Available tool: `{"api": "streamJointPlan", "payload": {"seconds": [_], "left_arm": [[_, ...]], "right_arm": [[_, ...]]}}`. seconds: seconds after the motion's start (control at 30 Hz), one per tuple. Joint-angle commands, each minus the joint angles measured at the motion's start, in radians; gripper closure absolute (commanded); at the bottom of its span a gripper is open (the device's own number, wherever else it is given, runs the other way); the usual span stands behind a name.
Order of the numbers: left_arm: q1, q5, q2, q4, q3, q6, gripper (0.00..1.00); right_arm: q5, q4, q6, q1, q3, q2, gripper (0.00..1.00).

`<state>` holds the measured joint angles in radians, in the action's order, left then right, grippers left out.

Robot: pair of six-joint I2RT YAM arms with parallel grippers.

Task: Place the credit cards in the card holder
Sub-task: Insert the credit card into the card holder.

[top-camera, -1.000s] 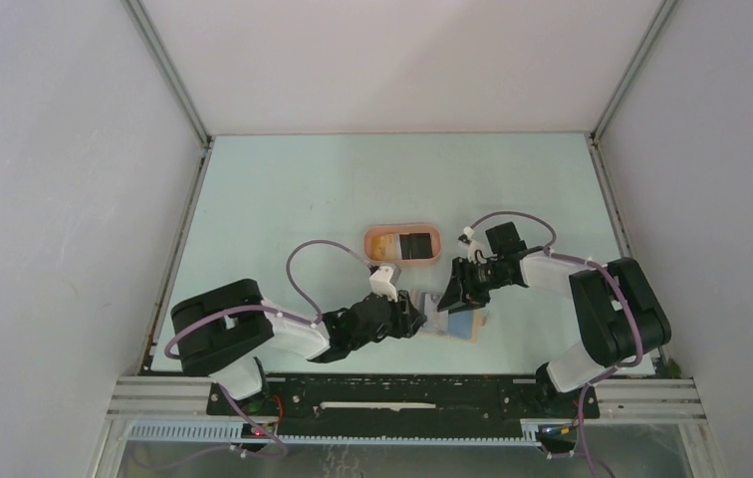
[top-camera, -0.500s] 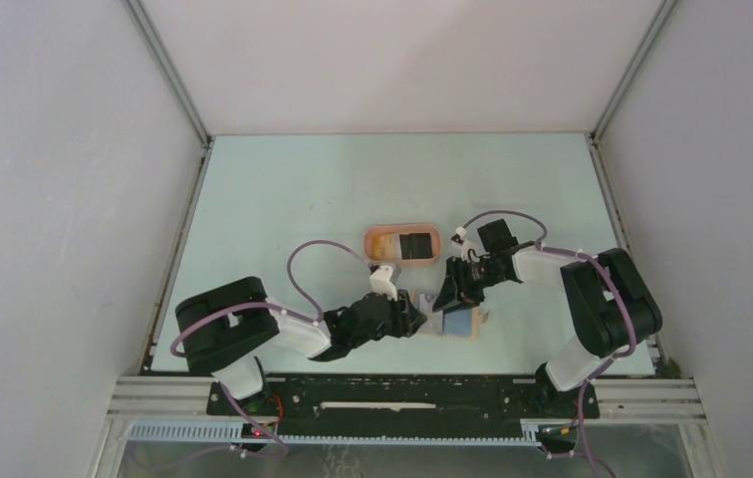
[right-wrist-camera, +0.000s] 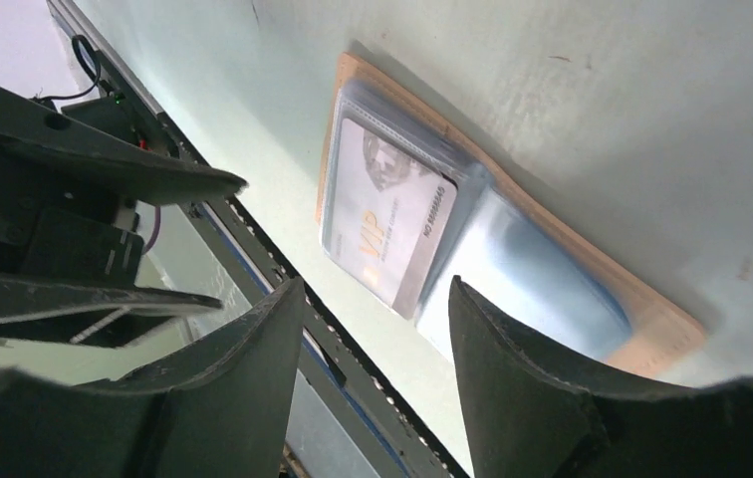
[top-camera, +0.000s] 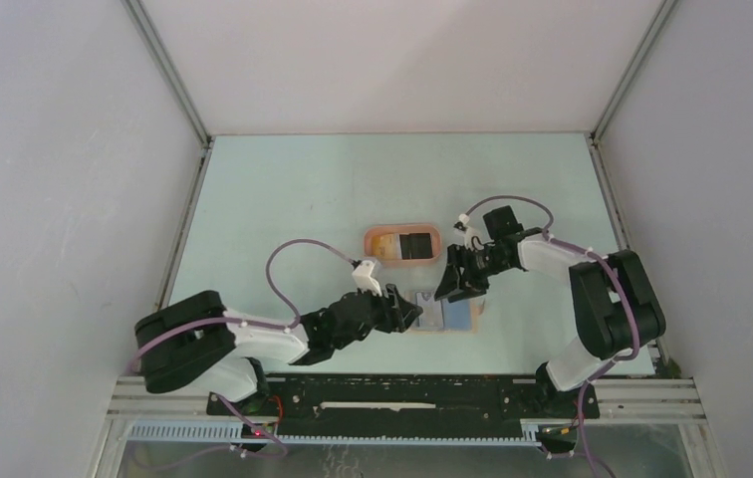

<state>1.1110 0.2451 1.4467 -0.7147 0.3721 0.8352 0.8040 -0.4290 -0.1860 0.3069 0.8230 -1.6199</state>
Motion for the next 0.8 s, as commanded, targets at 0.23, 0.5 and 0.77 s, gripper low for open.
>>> {"api": "streamJointPlan", "payload": {"seconds": [0.23, 0.5, 0.77], "left_arm": [[-0.007, 0.062, -0.234, 0.11, -0.053, -0.077, 0.33], [-0.013, 0.071, -0.107, 0.121, -0.019, -0.005, 0.45], [-0.017, 0.129, -0.039, 0.275, 0.059, 0.039, 0.54]], "right_arm": [[-0.051, -0.059, 0.124, 0.023, 0.021, 0.127, 0.42], [-0.173, -0.028, 0.092, 0.066, 0.028, 0.061, 0.61], [-0.216, -0.042, 0.086, 0.07, 0.043, -0.003, 0.97]]}}
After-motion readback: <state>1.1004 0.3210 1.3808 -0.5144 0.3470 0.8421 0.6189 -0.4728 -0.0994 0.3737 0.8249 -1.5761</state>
